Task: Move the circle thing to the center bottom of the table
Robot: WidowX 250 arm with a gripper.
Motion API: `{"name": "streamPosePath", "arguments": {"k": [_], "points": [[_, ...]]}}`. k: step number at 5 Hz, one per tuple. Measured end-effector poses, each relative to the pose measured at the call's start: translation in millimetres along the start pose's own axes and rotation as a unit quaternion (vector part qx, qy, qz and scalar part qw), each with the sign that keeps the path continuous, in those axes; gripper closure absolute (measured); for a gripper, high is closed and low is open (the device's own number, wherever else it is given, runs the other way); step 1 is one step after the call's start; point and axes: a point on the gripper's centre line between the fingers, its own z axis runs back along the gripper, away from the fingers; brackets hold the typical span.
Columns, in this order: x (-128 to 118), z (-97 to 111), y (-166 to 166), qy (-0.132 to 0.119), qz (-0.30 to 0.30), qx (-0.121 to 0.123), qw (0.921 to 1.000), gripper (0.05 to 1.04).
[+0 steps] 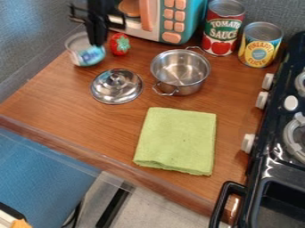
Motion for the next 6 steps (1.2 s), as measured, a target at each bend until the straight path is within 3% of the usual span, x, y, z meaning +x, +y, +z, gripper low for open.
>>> {"name": "streamPosePath", "arguments": {"k": [1, 2, 3, 5, 6], "points": [[-18, 32, 20, -0.020, 0.037, -0.011, 0.9991, 1.020], [-49, 38, 10, -0.014, 0.019, -0.031, 0.9992, 1.020], [-84, 34, -4, -0.007, -0.001, -0.038, 0.9992, 1.020], [-120, 19, -39, -0.004, -0.041, -0.041, 0.9983, 1.020], [-136, 4, -56, 0.010, -0.060, -0.038, 0.9974, 1.020]]}}
